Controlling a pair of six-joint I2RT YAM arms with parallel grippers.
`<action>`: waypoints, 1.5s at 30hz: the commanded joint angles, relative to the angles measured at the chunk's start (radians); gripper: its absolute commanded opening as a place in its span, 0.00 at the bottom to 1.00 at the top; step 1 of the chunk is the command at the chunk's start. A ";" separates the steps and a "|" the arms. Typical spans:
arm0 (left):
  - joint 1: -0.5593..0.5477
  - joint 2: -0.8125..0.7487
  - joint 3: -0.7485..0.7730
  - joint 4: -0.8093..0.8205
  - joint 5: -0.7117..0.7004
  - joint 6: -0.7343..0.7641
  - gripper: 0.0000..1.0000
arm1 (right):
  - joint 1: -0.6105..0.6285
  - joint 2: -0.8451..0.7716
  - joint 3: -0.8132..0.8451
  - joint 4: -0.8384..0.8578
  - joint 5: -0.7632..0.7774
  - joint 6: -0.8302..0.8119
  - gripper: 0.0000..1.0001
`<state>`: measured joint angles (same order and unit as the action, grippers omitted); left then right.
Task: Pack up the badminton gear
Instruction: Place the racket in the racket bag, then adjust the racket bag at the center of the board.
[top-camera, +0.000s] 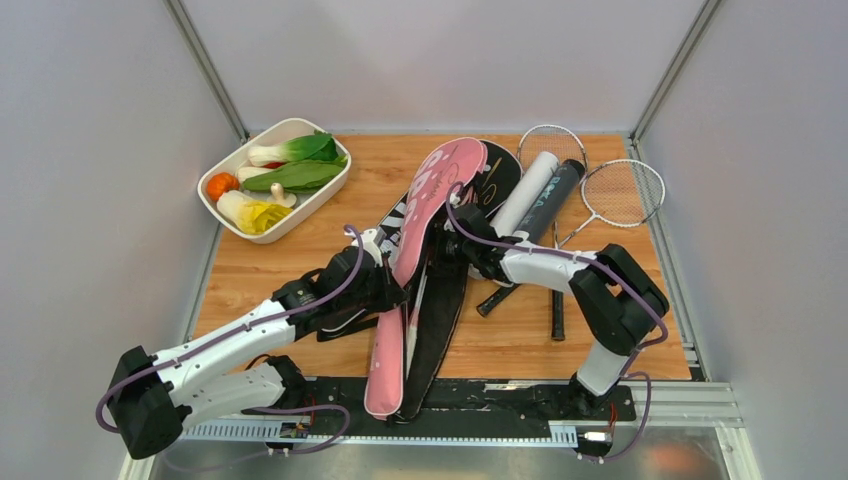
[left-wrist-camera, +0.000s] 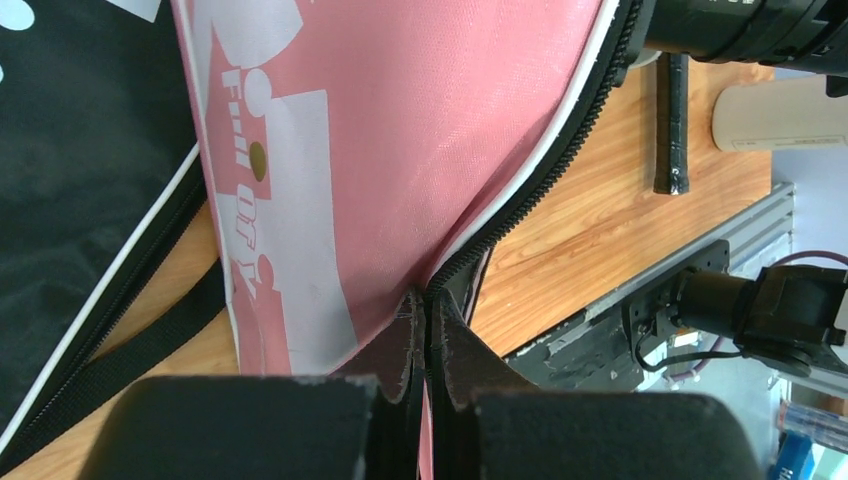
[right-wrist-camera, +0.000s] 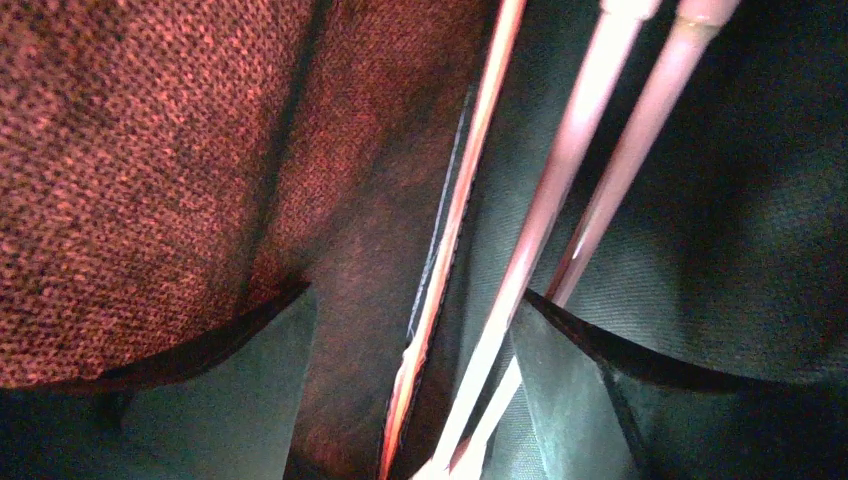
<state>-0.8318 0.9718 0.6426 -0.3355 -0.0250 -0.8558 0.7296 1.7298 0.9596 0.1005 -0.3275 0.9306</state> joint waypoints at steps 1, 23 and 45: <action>0.020 0.009 0.015 -0.025 -0.079 0.021 0.00 | 0.009 -0.117 -0.022 -0.078 -0.081 -0.122 0.80; 0.027 -0.036 0.043 -0.036 -0.087 0.003 0.00 | 0.006 -0.508 -0.113 -0.280 0.108 -0.104 0.77; 0.026 0.070 -0.078 0.127 0.019 0.015 0.00 | -0.218 -0.234 -0.143 -0.038 0.100 -0.195 0.99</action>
<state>-0.8127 1.0348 0.5797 -0.2272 -0.0010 -0.8433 0.5129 1.4601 0.8246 -0.0311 -0.1940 0.7567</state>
